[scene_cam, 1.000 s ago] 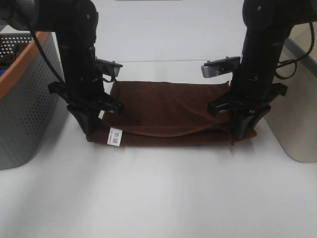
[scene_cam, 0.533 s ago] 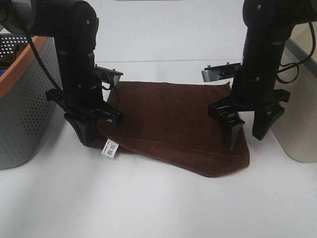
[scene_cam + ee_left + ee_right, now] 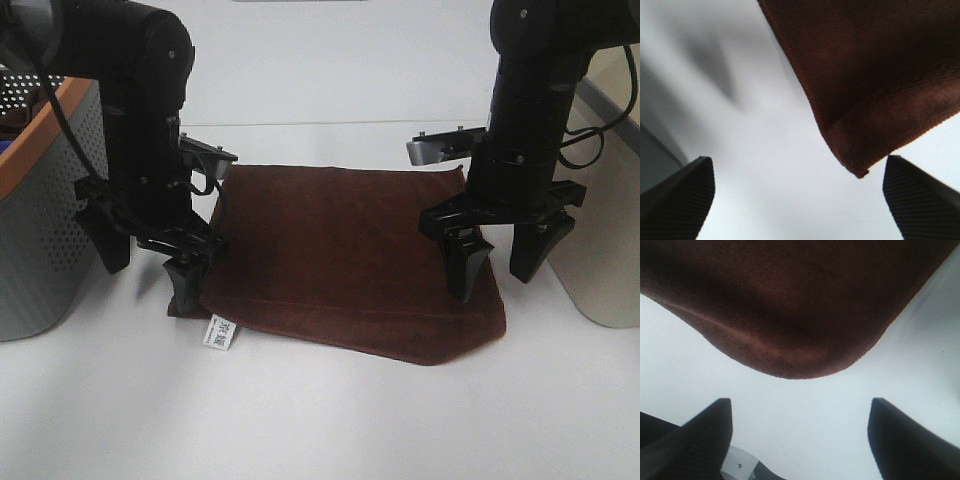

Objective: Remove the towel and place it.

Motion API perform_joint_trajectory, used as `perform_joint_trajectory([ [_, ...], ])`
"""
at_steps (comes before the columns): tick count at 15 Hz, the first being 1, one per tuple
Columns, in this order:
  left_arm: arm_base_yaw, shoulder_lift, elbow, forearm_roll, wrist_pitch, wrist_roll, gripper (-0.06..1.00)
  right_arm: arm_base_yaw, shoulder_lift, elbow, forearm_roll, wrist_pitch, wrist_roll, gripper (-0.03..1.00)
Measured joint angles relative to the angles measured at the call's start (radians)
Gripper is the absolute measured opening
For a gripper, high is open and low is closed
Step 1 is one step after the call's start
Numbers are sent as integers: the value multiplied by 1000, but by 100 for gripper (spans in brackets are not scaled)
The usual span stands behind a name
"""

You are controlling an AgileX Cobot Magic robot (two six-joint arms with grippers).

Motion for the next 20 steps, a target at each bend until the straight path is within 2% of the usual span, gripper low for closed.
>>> perform_joint_trajectory([
  [3, 0, -18, -41, -11, 1, -23, 89, 0, 0, -1, 24, 3, 0, 72],
  [8, 0, -49, -276, -8, 0, -23, 89, 0, -83, -84, 75, 16, 0, 72],
  [10, 1, -121, -362, 48, -1, -32, 89, 0, -176, -110, 73, 16, 0, 72],
  [13, 1, -301, -389, 178, -3, -99, 89, 0, -339, -114, 39, 19, -1, 72],
  [14, 1, -373, -376, 201, -2, -117, 89, 0, -400, -114, 24, 19, -1, 72],
  [15, 1, -562, -301, 201, -5, -127, 89, 0, -531, -65, 6, 19, -1, 72],
  [16, 1, -658, -241, 187, -6, -128, 89, 0, -615, -14, 3, 19, -1, 72],
  [18, 1, -858, -68, 180, -6, -137, 89, 0, -783, 110, 2, 21, -1, 72],
  [20, 1, -1069, 149, 179, -4, -189, 89, 0, -943, 253, -2, 22, 0, 72],
])
